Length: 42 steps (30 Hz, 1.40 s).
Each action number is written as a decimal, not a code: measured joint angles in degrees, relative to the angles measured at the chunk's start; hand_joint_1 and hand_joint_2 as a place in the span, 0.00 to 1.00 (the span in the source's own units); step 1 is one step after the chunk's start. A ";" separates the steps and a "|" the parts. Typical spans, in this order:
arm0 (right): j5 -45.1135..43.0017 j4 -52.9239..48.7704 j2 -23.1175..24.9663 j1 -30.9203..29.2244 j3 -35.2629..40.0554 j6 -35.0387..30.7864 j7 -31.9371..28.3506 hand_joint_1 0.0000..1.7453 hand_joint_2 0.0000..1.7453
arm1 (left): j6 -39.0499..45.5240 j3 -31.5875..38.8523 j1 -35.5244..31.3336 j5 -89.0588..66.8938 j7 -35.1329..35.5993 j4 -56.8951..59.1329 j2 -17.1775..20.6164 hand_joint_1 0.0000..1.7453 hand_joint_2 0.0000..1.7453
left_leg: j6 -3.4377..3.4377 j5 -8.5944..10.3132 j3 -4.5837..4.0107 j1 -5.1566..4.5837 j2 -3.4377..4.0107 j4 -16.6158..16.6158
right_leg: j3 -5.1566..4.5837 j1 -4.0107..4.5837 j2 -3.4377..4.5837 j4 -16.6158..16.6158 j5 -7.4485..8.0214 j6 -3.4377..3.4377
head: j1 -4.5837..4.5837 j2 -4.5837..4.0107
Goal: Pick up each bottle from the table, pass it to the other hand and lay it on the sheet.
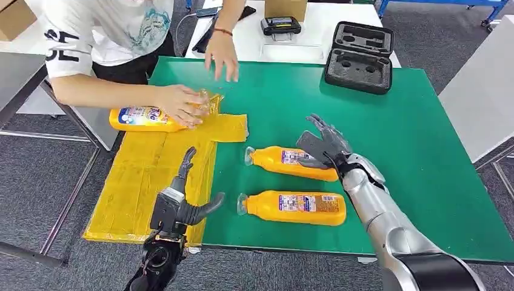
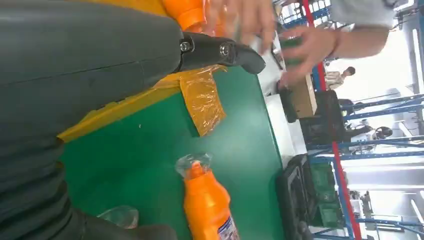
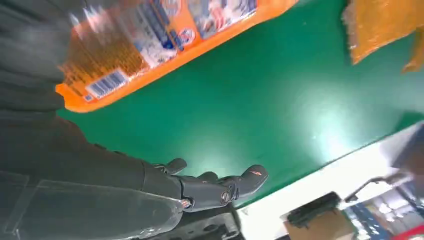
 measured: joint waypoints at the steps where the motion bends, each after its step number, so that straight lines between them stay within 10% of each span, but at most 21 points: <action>1: -0.19 0.00 0.02 0.00 0.00 0.02 -0.28 0.00 1.00 | -0.11 0.02 0.00 0.00 0.04 0.09 0.00 0.00 1.00 | 0.00 0.00 0.00 0.00 0.00 0.00 | 0.00 0.00 0.00 0.00 0.00 0.00 | 0.02 0.00; 27: -5.56 -28.62 1.27 14.62 8.96 1.91 3.06 0.00 1.00 | 2.60 3.76 5.87 -1.11 -0.85 -3.19 -0.94 0.00 1.00 | -0.04 -0.05 -0.03 0.06 -0.01 0.00 | -0.07 0.05 -0.01 -0.02 -0.03 -0.02 | 0.02 0.00; 42: 22.18 -56.66 -1.36 36.31 15.04 -10.75 24.36 0.00 1.00 | 5.90 5.27 10.56 -1.70 -0.66 -8.44 -1.77 0.00 1.00 | -0.10 -0.14 -0.08 0.07 -0.02 -0.02 | -0.11 0.05 0.01 -0.02 -0.16 0.07 | 0.00 0.00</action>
